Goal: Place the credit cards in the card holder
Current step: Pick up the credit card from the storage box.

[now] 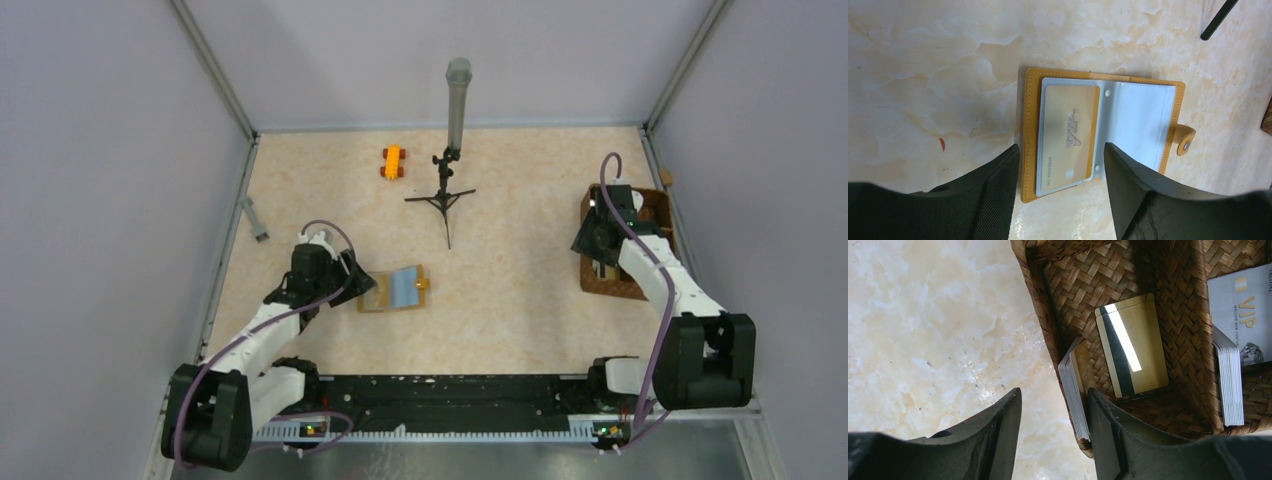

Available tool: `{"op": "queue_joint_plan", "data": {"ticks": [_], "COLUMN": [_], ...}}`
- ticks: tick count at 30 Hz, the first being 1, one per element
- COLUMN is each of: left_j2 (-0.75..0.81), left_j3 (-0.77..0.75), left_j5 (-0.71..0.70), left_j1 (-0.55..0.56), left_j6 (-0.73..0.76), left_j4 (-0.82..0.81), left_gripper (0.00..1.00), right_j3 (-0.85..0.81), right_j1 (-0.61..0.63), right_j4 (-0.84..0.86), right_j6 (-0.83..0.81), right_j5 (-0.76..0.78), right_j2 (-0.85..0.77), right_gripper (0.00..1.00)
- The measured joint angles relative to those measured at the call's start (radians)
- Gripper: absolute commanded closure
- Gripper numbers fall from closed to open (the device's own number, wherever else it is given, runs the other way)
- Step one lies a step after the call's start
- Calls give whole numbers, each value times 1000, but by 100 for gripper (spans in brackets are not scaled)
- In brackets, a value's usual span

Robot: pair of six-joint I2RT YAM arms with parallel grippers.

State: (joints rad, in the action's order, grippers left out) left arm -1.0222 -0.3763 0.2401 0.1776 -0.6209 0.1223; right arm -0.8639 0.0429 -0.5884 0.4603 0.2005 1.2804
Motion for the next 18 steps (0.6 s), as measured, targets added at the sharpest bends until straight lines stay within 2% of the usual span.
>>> {"op": "queue_joint_plan", "data": {"ticks": [18], "left_j2": [-4], "left_j3": [0], "left_j5": [-5], "left_j1": [0], "left_j6": [0], "left_j4": [12], "left_gripper": [37], "right_j3": [-2], "right_j1": [0], "right_j4": [-18], "right_j6": [-7], "right_j5": [1], "right_j2": [-55], "right_gripper": [60]}}
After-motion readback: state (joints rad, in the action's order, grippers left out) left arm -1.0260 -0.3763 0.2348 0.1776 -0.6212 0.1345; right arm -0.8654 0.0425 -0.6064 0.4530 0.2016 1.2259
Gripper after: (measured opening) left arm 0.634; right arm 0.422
